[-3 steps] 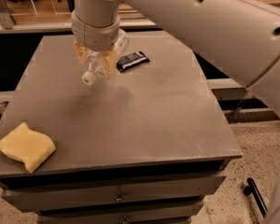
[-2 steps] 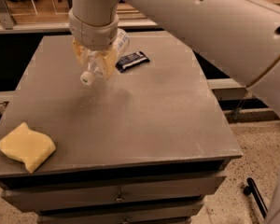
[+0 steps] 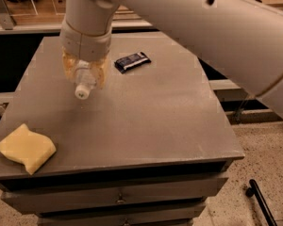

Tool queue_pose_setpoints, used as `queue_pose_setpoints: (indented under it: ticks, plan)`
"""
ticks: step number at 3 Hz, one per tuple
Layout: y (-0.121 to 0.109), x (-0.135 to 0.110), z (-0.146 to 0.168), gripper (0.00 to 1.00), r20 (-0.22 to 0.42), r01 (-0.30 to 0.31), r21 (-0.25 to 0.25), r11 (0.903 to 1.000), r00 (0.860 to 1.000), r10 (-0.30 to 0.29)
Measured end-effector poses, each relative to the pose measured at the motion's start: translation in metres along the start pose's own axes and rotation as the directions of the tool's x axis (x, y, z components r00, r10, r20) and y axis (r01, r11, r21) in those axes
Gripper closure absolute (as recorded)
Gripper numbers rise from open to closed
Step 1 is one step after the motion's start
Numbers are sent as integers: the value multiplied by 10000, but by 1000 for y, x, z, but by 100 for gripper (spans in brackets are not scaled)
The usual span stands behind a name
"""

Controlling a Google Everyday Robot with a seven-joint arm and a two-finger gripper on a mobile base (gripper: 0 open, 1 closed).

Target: Move blue plastic bottle near sponge

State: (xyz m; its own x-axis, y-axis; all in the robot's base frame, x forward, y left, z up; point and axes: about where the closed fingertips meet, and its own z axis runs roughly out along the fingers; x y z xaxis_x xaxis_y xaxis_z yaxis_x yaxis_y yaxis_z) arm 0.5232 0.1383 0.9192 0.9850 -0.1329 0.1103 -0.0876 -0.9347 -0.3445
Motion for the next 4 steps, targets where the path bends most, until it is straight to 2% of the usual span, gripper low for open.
queue_pose_setpoints:
  ticks: [1,2,3,4]
  plan:
    - [-7,-22,6,100,527,831,442,9956,9950,-854]
    - [-6,-21,6,100,487,828,417,9957,9952,-848]
    - [-4,-22,8,100,365,1248,554,9906,9912,-1269]
    - [7,-40,19,100,-2,2757,896,9571,9609,-2768]
